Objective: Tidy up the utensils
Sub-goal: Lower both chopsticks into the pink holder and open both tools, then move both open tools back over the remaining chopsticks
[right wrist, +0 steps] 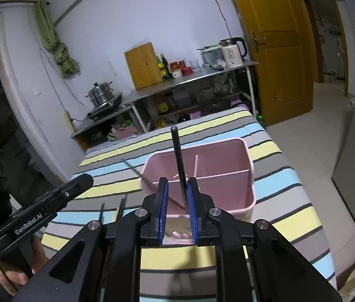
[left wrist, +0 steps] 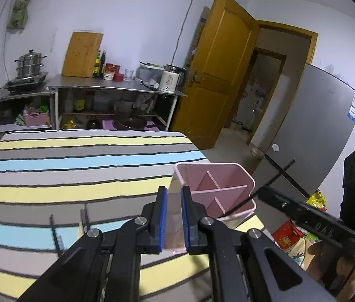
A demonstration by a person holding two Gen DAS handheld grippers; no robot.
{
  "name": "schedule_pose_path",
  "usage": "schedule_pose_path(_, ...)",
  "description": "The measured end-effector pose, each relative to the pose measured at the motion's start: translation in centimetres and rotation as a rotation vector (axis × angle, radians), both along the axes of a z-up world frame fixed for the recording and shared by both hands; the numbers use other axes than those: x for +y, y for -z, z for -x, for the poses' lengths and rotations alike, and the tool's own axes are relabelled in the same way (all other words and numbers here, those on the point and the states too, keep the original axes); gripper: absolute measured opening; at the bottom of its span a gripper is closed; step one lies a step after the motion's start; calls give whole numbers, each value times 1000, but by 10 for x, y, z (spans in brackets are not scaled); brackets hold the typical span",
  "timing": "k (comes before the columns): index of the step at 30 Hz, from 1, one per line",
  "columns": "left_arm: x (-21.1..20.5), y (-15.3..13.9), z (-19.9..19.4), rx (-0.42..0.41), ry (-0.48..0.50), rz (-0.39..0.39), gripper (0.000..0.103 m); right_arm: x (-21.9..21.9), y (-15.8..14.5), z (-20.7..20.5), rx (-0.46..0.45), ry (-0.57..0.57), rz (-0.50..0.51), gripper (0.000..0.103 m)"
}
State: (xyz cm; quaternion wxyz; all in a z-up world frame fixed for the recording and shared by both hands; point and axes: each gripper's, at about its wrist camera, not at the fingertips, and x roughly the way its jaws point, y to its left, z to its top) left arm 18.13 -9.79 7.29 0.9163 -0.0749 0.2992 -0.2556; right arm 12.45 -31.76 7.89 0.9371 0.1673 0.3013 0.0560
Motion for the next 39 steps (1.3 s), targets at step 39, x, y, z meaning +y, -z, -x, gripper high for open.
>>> schedule_pose_path(39, 131, 136, 23, 279, -276, -85, 26, 127, 90, 4, 166, -294, 31, 15)
